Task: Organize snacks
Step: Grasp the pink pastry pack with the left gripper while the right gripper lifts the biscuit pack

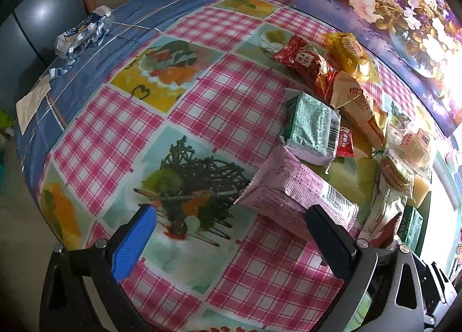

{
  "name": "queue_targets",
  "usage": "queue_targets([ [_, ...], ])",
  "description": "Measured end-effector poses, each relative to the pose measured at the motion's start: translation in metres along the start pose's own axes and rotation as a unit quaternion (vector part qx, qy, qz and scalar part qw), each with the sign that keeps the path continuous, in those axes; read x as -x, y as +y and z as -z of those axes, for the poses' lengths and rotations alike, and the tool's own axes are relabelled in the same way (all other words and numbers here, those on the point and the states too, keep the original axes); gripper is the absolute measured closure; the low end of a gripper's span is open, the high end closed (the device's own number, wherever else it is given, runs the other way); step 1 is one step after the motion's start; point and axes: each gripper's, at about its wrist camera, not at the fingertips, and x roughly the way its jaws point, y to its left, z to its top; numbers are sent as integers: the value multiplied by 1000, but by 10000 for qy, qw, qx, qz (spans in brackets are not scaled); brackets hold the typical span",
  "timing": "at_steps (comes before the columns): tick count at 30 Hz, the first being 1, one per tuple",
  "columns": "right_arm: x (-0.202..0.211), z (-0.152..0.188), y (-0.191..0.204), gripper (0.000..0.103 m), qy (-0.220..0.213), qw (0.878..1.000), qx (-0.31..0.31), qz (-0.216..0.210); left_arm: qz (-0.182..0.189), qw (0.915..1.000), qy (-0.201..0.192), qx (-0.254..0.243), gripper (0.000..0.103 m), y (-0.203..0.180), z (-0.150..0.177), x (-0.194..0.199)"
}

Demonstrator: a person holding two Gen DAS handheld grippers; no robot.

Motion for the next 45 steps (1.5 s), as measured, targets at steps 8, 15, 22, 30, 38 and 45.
queue_targets([
  [8,33,-8,-25,30,-665,9956,-618,217,187,9997,87,93,0,-17,-5,-6],
  [15,42,-13,-36,30,-901,9916,-831,424,80,9999,126,88,0,-42,-19,-19],
  [22,42,-10,-40,30,-908,9908,-845,549,72,9990,413,-131,0,-41,-6,-27],
  [30,38,-8,-41,30,-846,9909,-875,575,351,9972,623,232,0,-17,3,-27],
  [38,35,-9,-41,30,-796,9911,-889,591,405,9981,454,-65,33,-44,2,-21],
  [45,37,-9,-41,30,-822,9911,-887,554,401,9984,392,-78,51,-58,-2,-17],
])
